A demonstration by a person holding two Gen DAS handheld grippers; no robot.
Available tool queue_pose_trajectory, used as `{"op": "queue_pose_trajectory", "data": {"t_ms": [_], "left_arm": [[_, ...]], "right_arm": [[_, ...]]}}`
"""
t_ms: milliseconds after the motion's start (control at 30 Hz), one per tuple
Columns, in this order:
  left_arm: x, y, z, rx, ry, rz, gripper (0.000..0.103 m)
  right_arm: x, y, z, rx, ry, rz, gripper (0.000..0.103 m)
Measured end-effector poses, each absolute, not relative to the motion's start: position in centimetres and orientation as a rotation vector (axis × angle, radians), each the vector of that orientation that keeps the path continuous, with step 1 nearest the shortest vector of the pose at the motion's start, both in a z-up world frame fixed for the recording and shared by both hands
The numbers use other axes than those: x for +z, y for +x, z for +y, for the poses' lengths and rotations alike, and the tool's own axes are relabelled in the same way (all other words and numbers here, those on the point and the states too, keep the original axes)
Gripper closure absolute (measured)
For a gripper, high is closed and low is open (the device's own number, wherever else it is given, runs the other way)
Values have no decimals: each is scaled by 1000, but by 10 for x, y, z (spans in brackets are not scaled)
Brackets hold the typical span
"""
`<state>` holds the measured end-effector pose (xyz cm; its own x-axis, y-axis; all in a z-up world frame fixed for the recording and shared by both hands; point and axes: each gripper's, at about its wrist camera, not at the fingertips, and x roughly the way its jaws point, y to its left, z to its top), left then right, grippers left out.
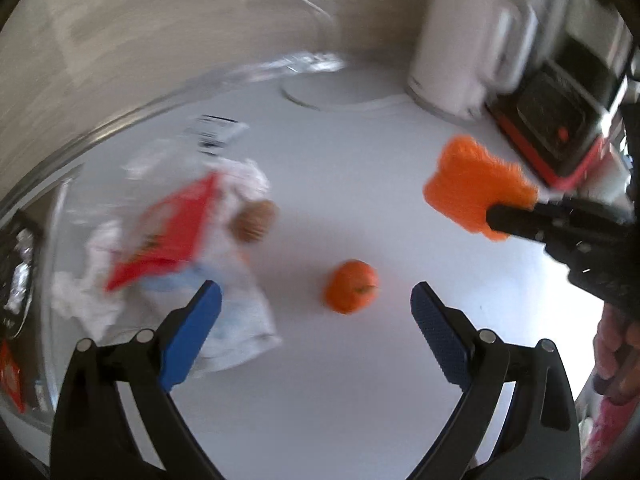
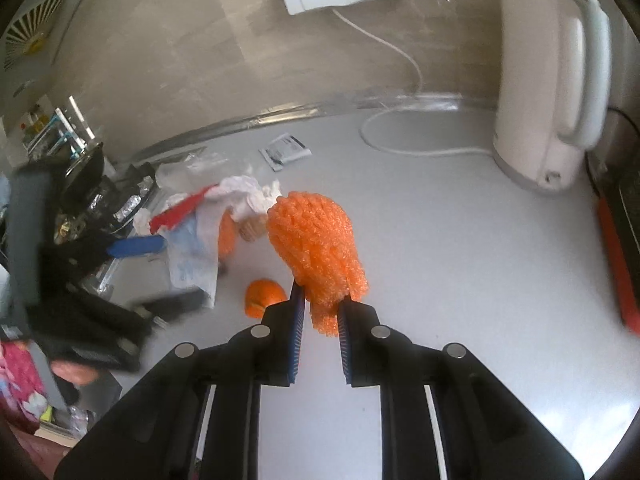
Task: Collect trash
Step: 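Grasp the orange mesh sleeve with the right tool while the left tool grasps the tangerine, then carry the mesh sleeve and tangerine over the basket and release both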
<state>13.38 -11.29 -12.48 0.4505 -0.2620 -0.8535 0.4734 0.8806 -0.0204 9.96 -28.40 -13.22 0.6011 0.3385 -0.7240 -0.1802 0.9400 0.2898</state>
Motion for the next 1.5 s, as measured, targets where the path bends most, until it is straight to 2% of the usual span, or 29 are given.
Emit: {"op": "queue_pose_trajectory", "data": {"t_ms": [100,133,300,367,533,567,733,1000,1267,1500], "left_arm": [[-146,136,-130,-471,250,1038,12],[-155,139,-135,-465,251,1056,16],[-180,147,-148,-447,266,1111,43],[-184,149,-148,-427,273,1121,62],[-180,145,-138,-420,215,1125,75],[-177,144,-133,-422,191,1131,84],[-147,119,-102,-402,148,1087,84],[-118,30,3,-308,113,1054,84],[-135,-71,115,-204,114,1107,84],[-187,-126,160,-135,57,1217,83]], "right_arm": [[-134,92,-290,291,218,869,85],[-135,89,-293,288,226,867,85],[-137,83,-303,282,269,856,84],[-137,81,-306,283,280,854,84],[-137,80,-305,286,271,855,84],[-136,79,-302,287,266,854,84],[-130,73,-274,315,217,864,84],[-126,27,-186,462,168,911,84],[-142,-52,-69,658,91,1053,84],[-164,-99,-5,726,-6,1147,84]]}}
